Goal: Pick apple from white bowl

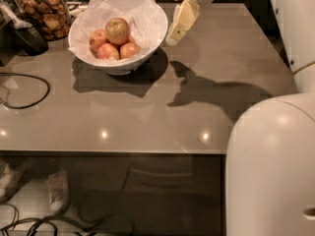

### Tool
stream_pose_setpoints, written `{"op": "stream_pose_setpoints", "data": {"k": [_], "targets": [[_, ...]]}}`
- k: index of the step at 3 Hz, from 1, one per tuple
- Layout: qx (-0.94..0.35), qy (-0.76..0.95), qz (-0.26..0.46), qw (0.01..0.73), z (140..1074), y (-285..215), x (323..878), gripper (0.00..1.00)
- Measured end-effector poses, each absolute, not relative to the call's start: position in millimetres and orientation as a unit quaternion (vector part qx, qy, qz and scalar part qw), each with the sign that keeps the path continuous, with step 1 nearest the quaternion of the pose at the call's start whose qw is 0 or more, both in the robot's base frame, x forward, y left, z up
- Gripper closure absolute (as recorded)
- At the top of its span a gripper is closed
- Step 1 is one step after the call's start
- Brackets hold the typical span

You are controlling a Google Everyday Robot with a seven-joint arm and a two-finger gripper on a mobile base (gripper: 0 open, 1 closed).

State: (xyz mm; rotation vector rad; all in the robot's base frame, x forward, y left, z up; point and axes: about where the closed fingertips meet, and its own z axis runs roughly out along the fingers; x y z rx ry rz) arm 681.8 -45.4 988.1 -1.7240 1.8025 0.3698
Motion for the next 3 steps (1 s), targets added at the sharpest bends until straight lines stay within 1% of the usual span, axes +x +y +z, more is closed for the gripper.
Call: {"op": "stream_pose_setpoints", "data": {"k": [1,2,3], "targets": [[-0.645,0.68,0.142,0.32,993.7,-45.7,685.5,0.0],[-0.615,0.687,0.169,0.349,992.4,-33.0,701.5,0.0],[-0.601,0.695,0.187,0.348,982.4,-19.4,715.3,0.0]]}}
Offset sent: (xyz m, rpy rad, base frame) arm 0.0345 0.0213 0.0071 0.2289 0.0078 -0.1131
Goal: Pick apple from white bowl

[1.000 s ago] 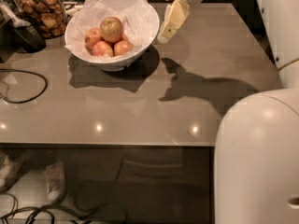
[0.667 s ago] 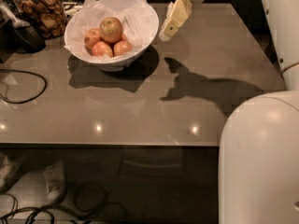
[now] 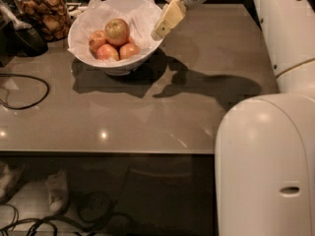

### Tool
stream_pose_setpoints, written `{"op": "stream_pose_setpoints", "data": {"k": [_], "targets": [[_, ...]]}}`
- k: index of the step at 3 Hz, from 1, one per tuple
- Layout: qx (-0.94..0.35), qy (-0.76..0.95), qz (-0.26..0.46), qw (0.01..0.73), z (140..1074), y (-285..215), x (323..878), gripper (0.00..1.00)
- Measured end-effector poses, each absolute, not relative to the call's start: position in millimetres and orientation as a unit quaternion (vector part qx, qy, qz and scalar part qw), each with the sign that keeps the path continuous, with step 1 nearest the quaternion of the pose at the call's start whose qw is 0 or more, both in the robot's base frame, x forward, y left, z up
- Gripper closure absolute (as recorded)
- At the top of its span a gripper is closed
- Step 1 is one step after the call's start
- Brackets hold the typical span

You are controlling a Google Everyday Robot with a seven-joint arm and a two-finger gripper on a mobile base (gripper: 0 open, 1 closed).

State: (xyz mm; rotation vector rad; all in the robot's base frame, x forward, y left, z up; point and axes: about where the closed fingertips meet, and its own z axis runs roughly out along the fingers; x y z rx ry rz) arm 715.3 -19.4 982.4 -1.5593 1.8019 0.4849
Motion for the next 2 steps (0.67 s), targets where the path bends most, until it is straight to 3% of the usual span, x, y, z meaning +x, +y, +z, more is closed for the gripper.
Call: {"op": "stream_pose_setpoints", "data": {"k": [1,2], "targets": [[-0.632,0.675,0.197,0.325,967.6,12.7,722.4,0.0],[-0.629,0.675,0.198,0.33,969.5,14.4,725.9,0.0]]}}
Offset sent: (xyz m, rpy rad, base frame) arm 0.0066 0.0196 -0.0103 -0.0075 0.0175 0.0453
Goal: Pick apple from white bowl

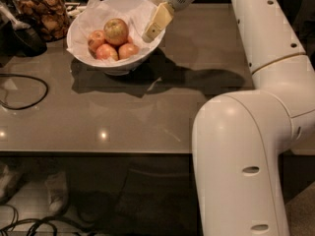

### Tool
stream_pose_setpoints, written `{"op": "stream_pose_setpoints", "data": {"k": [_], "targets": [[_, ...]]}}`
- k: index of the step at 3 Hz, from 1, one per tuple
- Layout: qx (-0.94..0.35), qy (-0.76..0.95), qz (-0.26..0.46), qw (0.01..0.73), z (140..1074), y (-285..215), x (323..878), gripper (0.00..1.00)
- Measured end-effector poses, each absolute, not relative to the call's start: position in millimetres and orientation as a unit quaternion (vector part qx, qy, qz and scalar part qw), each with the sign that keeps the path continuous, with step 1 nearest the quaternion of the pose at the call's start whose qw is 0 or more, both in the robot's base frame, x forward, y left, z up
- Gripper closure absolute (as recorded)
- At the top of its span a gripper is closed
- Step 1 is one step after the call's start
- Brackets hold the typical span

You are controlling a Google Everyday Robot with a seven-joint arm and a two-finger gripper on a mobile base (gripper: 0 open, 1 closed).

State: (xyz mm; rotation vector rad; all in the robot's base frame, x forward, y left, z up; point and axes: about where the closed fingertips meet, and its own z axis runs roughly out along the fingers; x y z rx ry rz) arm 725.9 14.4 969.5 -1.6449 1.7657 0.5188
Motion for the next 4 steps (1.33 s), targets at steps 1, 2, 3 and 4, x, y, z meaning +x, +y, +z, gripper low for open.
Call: {"op": "stream_pose_setpoints", "data": {"k": [1,2,3,4], "targets": [[-0.612,0.683,0.195,0.347,977.6,21.4,735.3,0.0],[-0.606,0.679,0.221,0.351,972.1,37.8,740.7,0.0],[-0.606,0.679,0.221,0.351,972.1,38.2,741.0,0.0],[-0.609,0.676,0.216,0.355,970.8,46.8,745.1,0.0]]}}
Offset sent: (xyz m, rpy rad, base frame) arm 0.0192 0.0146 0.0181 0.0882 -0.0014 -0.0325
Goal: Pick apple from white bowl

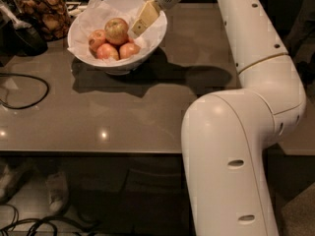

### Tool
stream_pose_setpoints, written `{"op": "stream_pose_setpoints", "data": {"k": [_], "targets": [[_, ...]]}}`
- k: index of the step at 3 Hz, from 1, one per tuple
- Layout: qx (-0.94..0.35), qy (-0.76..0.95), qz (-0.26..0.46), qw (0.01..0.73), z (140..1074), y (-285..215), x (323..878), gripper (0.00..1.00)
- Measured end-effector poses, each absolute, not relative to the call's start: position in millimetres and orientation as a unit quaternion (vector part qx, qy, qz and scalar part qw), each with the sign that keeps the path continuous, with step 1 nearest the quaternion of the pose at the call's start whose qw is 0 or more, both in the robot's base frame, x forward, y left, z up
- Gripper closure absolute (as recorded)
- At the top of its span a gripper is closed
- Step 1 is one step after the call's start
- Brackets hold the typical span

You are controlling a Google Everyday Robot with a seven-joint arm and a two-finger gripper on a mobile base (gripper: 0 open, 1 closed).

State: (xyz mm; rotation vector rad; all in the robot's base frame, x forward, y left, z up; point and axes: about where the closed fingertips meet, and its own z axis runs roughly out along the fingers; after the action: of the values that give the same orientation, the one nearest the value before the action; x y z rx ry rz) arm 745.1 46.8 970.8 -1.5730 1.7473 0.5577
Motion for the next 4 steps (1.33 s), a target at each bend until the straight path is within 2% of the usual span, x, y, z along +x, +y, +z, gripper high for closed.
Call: {"op": "stream_pose_setpoints", "data": {"k": [4], "targets": [[-0.612,0.672,0.276,0.313,927.9,93.5,748.5,0.0]]}}
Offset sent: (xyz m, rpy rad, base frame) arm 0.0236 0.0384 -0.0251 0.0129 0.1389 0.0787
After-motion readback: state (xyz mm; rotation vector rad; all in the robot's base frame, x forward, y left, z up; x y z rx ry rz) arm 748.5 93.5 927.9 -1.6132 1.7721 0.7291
